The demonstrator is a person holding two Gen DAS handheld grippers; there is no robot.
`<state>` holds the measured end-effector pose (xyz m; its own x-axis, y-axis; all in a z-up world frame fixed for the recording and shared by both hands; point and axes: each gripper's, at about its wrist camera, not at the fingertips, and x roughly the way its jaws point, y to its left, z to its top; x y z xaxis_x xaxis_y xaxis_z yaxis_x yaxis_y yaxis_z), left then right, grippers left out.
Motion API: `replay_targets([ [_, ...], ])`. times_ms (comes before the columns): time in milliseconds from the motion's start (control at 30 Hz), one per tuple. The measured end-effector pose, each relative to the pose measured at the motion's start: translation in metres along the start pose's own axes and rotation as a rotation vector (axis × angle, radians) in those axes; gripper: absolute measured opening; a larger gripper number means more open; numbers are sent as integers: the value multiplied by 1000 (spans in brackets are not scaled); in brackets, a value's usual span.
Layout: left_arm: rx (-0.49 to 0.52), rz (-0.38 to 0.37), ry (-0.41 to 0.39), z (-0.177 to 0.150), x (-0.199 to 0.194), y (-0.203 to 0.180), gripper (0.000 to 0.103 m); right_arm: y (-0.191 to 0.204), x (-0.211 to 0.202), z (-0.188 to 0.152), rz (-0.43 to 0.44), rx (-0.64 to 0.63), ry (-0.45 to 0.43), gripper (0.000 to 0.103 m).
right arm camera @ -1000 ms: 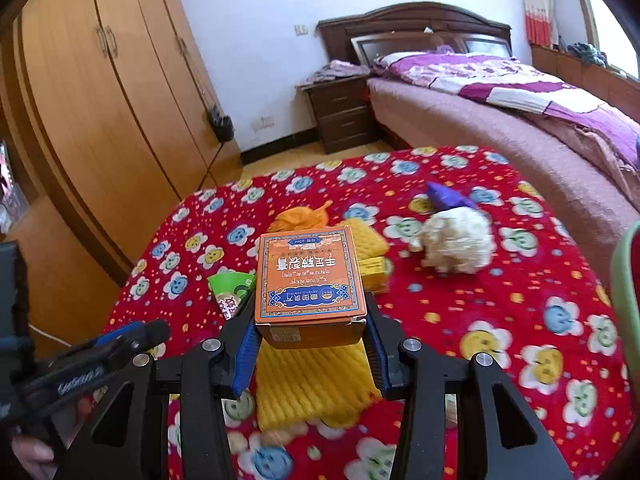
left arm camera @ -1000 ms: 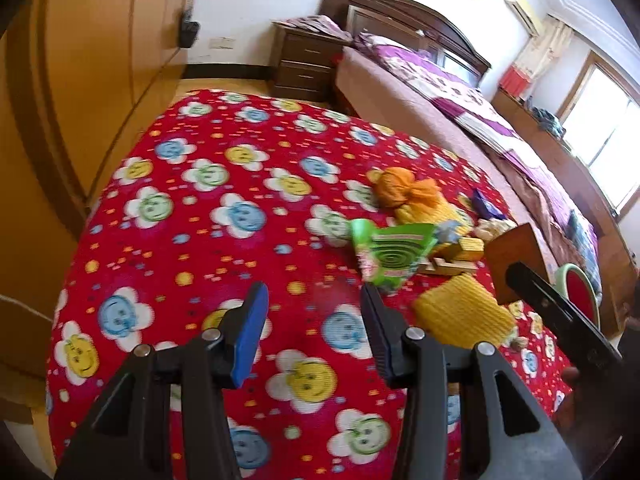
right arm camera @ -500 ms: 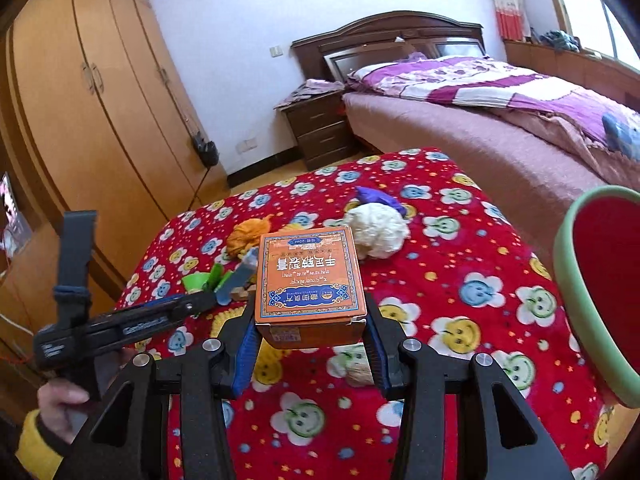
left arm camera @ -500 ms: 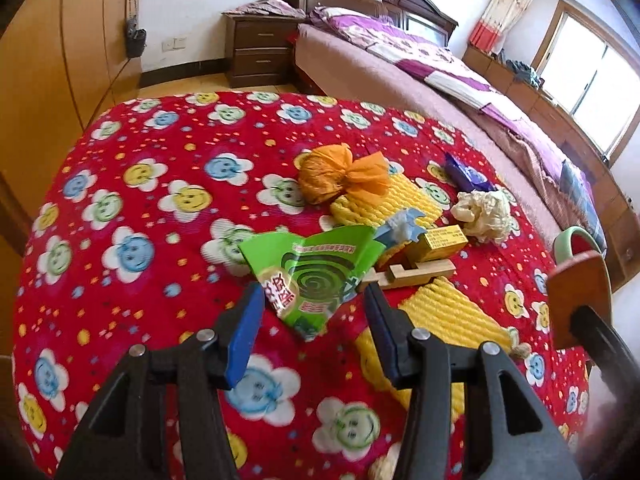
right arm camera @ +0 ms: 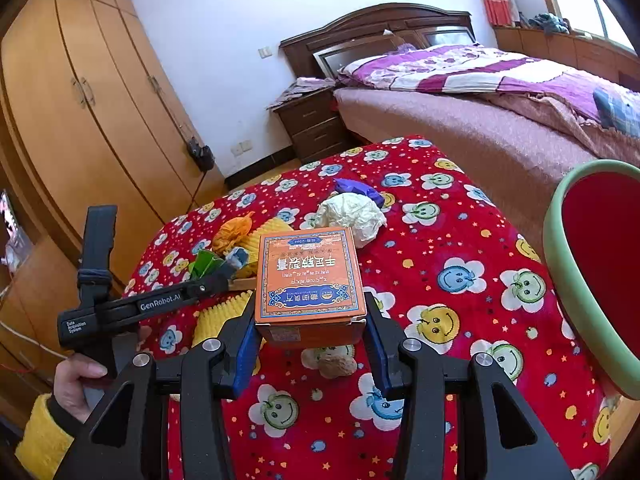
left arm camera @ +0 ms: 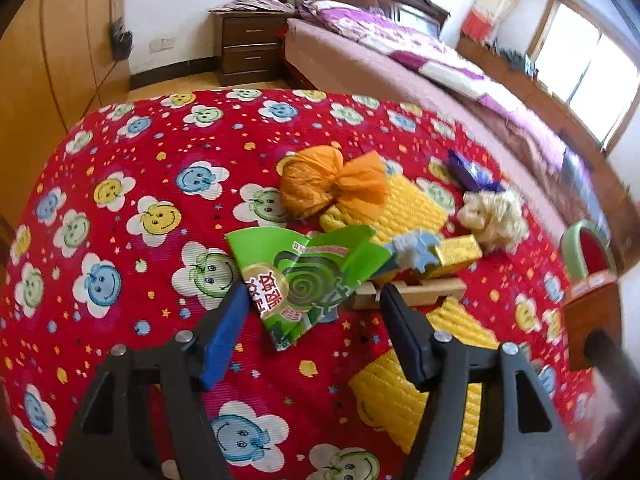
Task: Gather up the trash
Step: 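Lift the orange box with right tool while left reaches toward green packet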
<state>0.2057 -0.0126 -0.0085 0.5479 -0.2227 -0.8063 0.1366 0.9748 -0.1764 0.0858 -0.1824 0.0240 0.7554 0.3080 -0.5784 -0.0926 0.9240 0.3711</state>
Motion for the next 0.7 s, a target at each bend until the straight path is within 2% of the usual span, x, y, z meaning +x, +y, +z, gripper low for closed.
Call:
replay_targets([
  [200, 91, 97, 25, -5, 5, -18, 73, -2, -7, 0, 1, 6, -14, 48],
  [400, 102, 104, 6, -8, 6, -20, 75, -7, -12, 0, 2, 18, -21, 48],
  [533, 105, 85, 47, -8, 3, -20, 74, -9, -15, 0, 6, 25, -25, 48],
  [600, 72, 34, 33, -8, -5, -15, 70, -10, -18, -1, 6, 24, -30, 48],
  [700, 21, -16, -8, -5, -14, -7, 70, -12, -18, -1, 8, 32, -30, 48],
])
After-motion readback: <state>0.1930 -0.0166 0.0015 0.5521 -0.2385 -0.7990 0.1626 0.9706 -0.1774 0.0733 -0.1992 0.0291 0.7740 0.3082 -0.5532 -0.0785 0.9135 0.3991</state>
